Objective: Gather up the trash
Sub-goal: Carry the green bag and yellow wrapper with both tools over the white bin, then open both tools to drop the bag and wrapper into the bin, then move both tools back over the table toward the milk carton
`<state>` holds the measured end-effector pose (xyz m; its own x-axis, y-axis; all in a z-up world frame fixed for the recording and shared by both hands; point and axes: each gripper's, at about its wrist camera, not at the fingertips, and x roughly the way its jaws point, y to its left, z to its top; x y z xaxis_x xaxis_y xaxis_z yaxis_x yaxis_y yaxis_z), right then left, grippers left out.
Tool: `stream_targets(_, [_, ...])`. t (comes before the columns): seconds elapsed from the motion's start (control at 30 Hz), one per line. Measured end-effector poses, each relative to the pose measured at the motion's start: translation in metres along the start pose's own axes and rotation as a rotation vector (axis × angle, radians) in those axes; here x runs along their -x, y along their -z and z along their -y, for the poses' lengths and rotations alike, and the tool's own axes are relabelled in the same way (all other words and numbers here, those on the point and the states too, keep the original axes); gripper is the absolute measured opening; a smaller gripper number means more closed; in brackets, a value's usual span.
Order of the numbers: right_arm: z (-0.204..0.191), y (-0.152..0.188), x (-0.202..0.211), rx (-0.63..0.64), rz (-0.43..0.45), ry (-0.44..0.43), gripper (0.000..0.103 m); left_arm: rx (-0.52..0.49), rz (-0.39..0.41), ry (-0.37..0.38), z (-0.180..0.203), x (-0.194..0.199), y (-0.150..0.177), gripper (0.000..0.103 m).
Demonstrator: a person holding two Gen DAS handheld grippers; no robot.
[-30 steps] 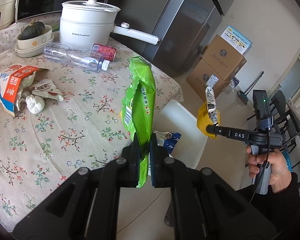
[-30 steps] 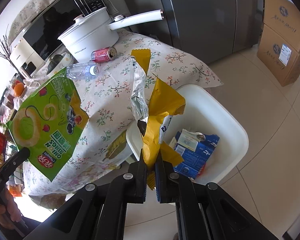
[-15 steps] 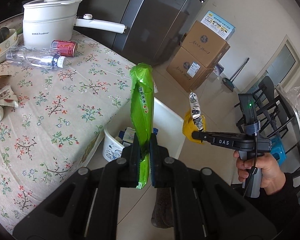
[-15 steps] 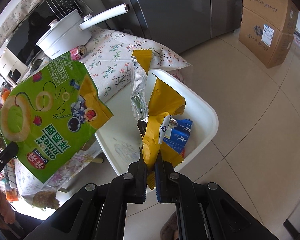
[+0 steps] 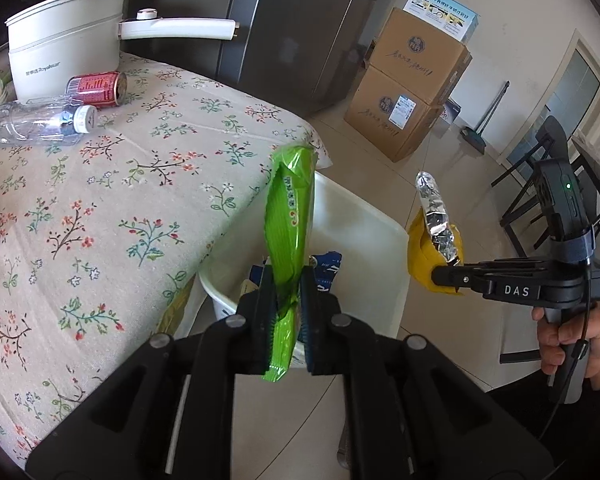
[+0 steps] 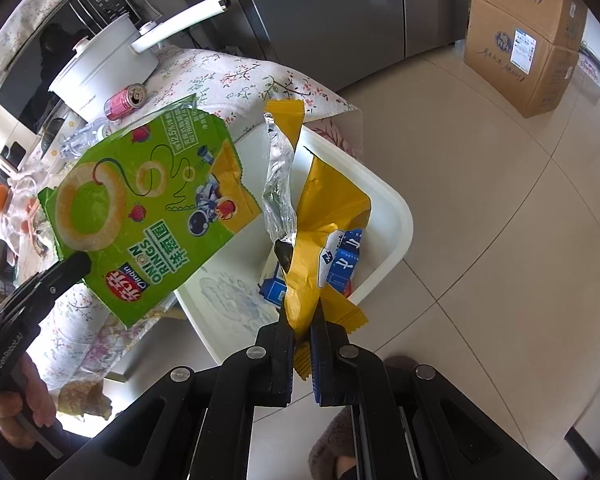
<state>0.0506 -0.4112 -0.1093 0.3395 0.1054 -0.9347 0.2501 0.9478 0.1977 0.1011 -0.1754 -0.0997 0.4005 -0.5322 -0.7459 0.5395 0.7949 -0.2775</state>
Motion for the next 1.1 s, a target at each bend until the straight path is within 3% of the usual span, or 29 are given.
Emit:
stream_targets(0.07, [-0.001,-0.002,-0.002,-0.001,-0.004,0.003,0.007,0.006,-0.001,-0.028,-0.003,0.001,-0.001,0.038])
stream_targets(0.27, [-0.004,-0.005,-0.006,0.006,-0.009,0.009,0.007,0.006,0.038,-0.106,-0.015,0.025,-0.001,0.07])
stream_targets(0.37, [-0.008,-0.006,-0.008,0.007,-0.015,0.009,0.008,0.013,0.062,-0.153,-0.025,0.038,-0.001,0.079])
stream_targets(0.63, [-0.028,-0.015,-0.015,0.033,-0.024,0.013,0.009,0.068,0.074,-0.251,-0.055,0.067,0.005,0.088])
stream_targets(0.73, [-0.036,-0.022,-0.015,0.022,-0.013,0.004,0.018,0.092,0.078,-0.29,-0.068,0.077,0.008,0.095])
stream_targets(0.77, [-0.038,-0.024,-0.015,0.009,-0.015,-0.004,0.031,0.099,0.079,-0.302,-0.072,0.081,0.01,0.096])
stream_targets(0.8, [-0.039,-0.025,-0.014,-0.004,-0.01,-0.005,0.054,0.107,0.08,-0.313,-0.076,0.084,0.011,0.097])
stream_targets(0.87, [-0.046,-0.027,-0.009,-0.011,0.023,0.006,0.074,0.127,0.079,-0.34,-0.084,0.091,0.014,0.099])
stream_targets(1.1, [-0.085,-0.032,0.001,0.082,0.057,0.034,0.076,0.195,0.095,-0.395,-0.113,0.115,0.023,0.101])
